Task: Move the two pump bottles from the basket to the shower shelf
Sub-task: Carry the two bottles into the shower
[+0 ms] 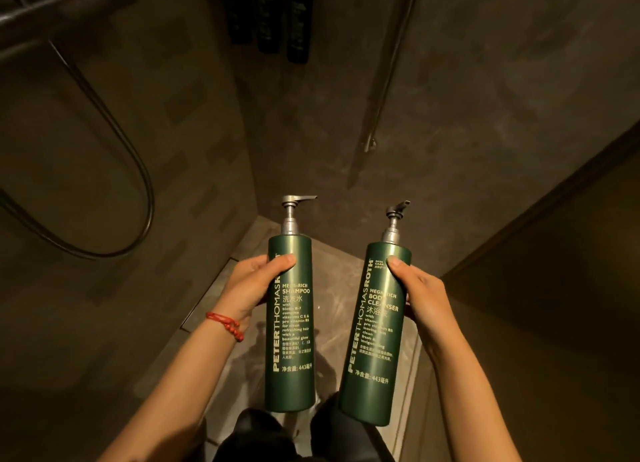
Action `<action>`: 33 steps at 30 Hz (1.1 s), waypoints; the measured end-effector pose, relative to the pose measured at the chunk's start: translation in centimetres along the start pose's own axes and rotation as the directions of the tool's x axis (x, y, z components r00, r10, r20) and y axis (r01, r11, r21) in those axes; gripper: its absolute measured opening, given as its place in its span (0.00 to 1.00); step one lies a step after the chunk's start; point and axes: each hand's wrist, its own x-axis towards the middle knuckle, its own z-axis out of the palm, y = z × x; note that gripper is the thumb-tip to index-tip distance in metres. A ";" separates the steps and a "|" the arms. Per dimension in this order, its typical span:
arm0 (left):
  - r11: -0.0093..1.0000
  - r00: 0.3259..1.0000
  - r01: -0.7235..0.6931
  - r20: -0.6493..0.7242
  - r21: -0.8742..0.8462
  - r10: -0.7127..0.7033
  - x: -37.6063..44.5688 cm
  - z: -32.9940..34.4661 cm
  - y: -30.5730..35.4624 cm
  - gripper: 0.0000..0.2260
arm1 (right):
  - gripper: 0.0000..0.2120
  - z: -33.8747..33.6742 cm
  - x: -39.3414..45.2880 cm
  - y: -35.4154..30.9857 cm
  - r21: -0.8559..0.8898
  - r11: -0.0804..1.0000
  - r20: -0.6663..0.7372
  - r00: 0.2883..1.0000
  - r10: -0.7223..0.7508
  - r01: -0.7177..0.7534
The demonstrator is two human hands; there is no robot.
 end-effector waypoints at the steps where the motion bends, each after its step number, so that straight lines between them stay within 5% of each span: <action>1: 1.000 1.000 0.005 -0.025 -0.017 -0.005 0.7 -0.1 0.2 0.07 | 0.10 0.2 1.4 -0.4 -0.003 1.000 0.020 1.000 0.002 -0.002; 6: 0.995 0.975 -0.025 -0.224 -0.096 0.003 3.6 -0.8 1.8 0.06 | 0.11 2.3 8.7 -3.1 -0.064 0.998 0.202 0.979 0.003 0.010; 11: 0.973 0.879 -0.104 -0.477 -0.208 -0.007 4.7 -1.3 3.3 0.06 | 0.09 5.7 15.3 -7.0 -0.146 0.987 0.464 0.886 0.009 0.066; 20: 0.920 0.582 -0.283 -0.811 -0.273 -0.062 0.7 -2.9 3.1 0.07 | 0.08 14.4 18.6 -10.3 -0.231 0.951 0.808 0.585 0.071 0.204; 28: 0.915 0.299 -0.351 -0.950 -0.201 -0.094 -5.9 -5.7 2.4 0.07 | 0.07 23.1 14.2 -11.0 -0.184 0.934 0.946 0.313 0.084 0.306; 33: 0.909 0.215 -0.395 -0.976 -0.131 -0.048 -8.9 -8.7 3.8 0.06 | 0.06 27.5 10.8 -12.4 -0.090 0.927 0.980 0.199 0.017 0.364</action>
